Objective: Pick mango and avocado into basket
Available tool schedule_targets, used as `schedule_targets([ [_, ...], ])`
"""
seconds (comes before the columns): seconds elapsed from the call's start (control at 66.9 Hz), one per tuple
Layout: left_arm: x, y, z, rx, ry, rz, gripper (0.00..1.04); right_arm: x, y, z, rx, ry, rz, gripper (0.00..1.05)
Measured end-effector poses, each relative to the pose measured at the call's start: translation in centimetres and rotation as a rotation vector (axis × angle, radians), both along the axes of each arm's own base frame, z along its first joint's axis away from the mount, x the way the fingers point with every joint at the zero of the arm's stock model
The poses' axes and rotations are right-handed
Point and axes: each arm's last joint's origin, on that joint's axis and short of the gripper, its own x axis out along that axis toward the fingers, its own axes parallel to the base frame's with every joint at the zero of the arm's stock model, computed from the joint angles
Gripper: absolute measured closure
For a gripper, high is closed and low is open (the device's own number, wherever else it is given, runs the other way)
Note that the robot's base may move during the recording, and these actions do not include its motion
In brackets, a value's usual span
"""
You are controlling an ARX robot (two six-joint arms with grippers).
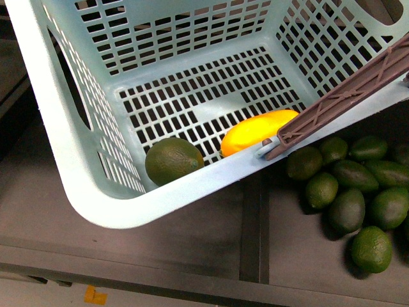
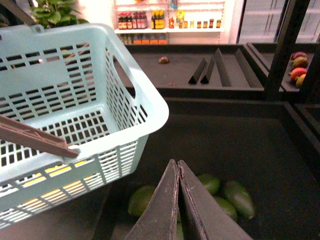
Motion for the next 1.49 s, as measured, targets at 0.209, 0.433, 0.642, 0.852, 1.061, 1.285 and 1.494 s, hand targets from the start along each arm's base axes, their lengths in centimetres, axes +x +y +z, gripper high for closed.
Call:
schedule_targets([
  [0.209,0.0,0.0,0.0,-0.002,0.002,0.0,0.9,-0.1,0.0,0.1,-0.001,-0.012,0.0,0.87],
  [0.433,0.0,0.0,0.0,0.001,-0.001,0.0,0.9,-0.1,0.0,0.1,-0.001,-0.012,0.0,0.41],
  [0.642,0.0,0.0,0.0,0.0,-0.001,0.0,0.9,-0.1,0.0,0.1,-0.001,-0.012,0.0,0.07],
  [0.852,0.4,0.3,-0.6,0.111,0.004,0.635,0.9,-0.1,0.0,0.1,-0.001,-0.012,0.0,0.09],
  [1.061,3.5,2.7,-2.1,0.08,-0.015,0.811,0.9,-0.1,0.0,0.1,-0.001,-0.013,0.0,0.09],
  [1.285,7.2,3.9,-5.3,-0.039,0.065,0.824,0.9,-0.1,0.0,0.1,-0.001,-0.013,0.0,0.09],
  [1.494,12.8,5.0,-9.9,-0.079,0.143,0.839,0.9,-0.1,0.0,0.1,-0.001,-0.013,0.0,0.09],
])
